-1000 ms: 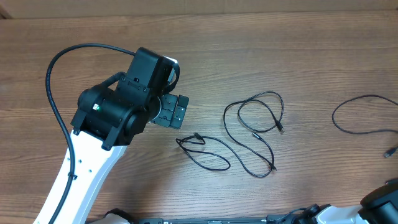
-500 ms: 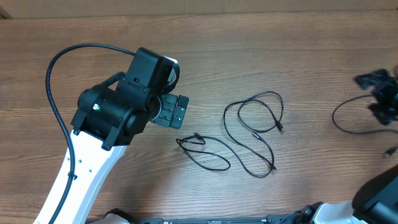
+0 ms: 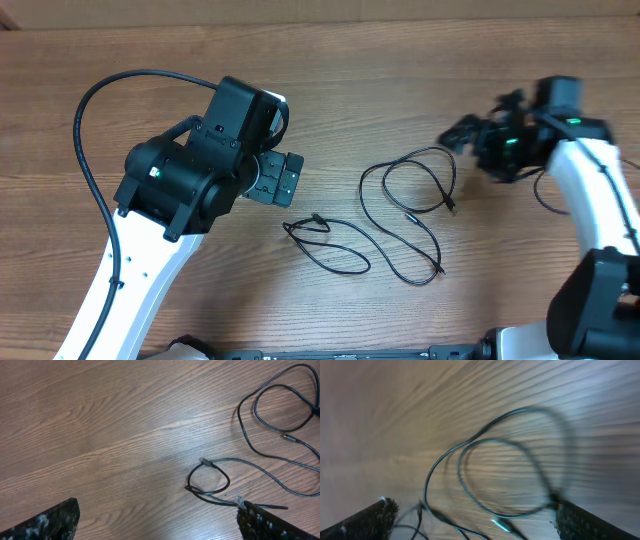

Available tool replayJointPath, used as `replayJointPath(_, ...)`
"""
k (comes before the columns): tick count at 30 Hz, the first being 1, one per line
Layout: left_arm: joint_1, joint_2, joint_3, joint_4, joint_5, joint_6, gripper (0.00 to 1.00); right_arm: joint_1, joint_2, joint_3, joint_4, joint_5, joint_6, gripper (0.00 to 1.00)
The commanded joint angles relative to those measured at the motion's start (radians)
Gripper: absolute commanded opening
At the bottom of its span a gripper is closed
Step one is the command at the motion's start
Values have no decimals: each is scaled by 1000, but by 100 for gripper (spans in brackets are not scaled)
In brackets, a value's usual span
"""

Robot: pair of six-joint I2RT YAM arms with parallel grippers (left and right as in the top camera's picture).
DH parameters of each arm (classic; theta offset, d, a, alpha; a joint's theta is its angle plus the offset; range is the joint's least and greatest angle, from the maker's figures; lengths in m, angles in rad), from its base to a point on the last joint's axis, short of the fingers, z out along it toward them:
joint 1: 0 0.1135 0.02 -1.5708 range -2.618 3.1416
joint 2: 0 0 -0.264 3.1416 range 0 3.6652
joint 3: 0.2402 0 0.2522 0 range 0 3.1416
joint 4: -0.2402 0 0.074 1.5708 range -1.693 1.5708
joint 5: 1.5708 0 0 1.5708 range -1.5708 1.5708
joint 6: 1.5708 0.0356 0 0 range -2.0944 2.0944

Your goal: Untangle cables

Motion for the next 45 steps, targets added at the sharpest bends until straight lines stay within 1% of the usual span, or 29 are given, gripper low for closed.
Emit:
replayJointPath(1, 4, 3, 2, 3, -14, -13, 100, 112, 2, -60, 58, -2, -16, 100)
replayJointPath(3, 4, 3, 2, 3, -14, -13, 100, 180, 2, -95, 111, 2, -2, 100)
replayJointPath(7, 4, 3, 2, 3, -14, -13, 100, 267, 2, -145, 198, 56, 98, 100)
replayJointPath(10, 4, 3, 2, 3, -14, -13, 100, 314, 2, -182, 253, 87, 145, 100)
replayJointPath(19, 4, 3, 2, 3, -14, -13, 100, 399, 2, -306, 437, 89, 154, 100)
replayJointPath(22, 4, 3, 2, 3, -14, -13, 100, 407, 4, -350, 495, 89, 187, 100)
replayJointPath(23, 4, 3, 2, 3, -14, -13, 100, 407, 4, -377, 533, 89, 220, 100)
replayJointPath(26, 4, 3, 2, 3, -14, -13, 100, 407, 4, -413, 587, 89, 244, 100)
replayJointPath(31, 4, 3, 2, 3, -14, -13, 100, 407, 4, -455, 633, 89, 230, 100)
replayJointPath(33, 4, 3, 2, 3, -14, -13, 100, 407, 4, -468, 639, 88, 201, 100)
replayJointPath(36, 4, 3, 2, 3, -14, -13, 100, 407, 9, -477, 618, 84, 117, 100)
replayJointPath(40, 4, 3, 2, 3, -14, -13, 100, 407, 24, -477, 597, 81, 54, 100)
replayJointPath(45, 4, 3, 2, 3, -14, -13, 100, 407, 53, -477, 632, 80, 33, 100)
